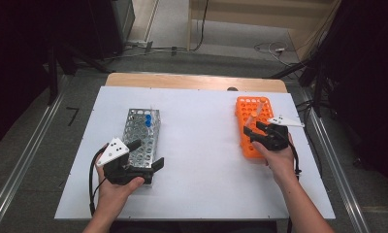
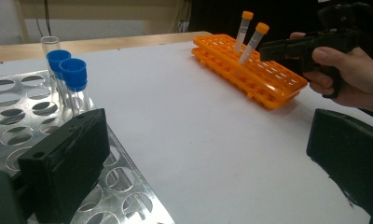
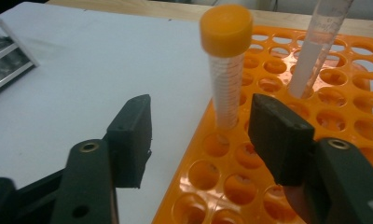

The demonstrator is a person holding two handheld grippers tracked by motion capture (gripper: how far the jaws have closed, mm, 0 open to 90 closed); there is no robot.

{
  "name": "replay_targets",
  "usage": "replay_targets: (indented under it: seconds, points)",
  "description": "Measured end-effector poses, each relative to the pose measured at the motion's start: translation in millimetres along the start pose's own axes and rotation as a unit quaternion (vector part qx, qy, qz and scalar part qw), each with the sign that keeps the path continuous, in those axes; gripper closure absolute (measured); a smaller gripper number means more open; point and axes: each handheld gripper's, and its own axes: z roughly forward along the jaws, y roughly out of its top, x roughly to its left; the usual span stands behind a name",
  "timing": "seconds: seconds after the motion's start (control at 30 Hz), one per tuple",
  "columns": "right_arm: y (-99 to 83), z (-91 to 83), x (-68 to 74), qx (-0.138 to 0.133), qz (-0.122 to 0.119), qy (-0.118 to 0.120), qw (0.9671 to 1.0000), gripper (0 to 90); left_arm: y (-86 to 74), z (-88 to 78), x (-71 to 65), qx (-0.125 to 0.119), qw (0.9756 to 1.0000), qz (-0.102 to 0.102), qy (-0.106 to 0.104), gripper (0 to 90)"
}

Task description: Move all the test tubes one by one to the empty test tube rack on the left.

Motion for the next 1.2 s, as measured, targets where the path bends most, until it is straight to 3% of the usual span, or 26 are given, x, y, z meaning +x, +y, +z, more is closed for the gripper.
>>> replay_targets:
  seconds: [0.2,0.4,0.63,0.93,1.2]
  points:
    - [7.0,17.2,-5.6,0.019,0.015,-0.009,0.9997,51.2,0.9,-1.0,0.4,-0.002,1.0,-0.002,0.001,0.0]
    - [11.1,28.7,-5.2,0.038,0.01,-0.04,0.9984,61.8,0.6,-1.9,0.8,-0.003,1.0,-0.004,0.001,0.0]
    - [10.6,35.1,-5.9,0.05,0.012,-0.055,0.9972,71.2,0.4,-3.2,1.4,-0.003,1.0,-0.004,0.004,0.0]
    - [11.7,29.1,-3.1,0.022,0.009,-0.061,0.9978,72.2,0.8,-1.7,-0.8,-0.001,1.0,-0.001,0.002,0.0]
    - [17.3,8.1,-2.6,-0.01,0.005,-0.056,0.9984,72.3,1.2,1.7,-3.3,0.001,1.0,0.003,-0.002,0.0]
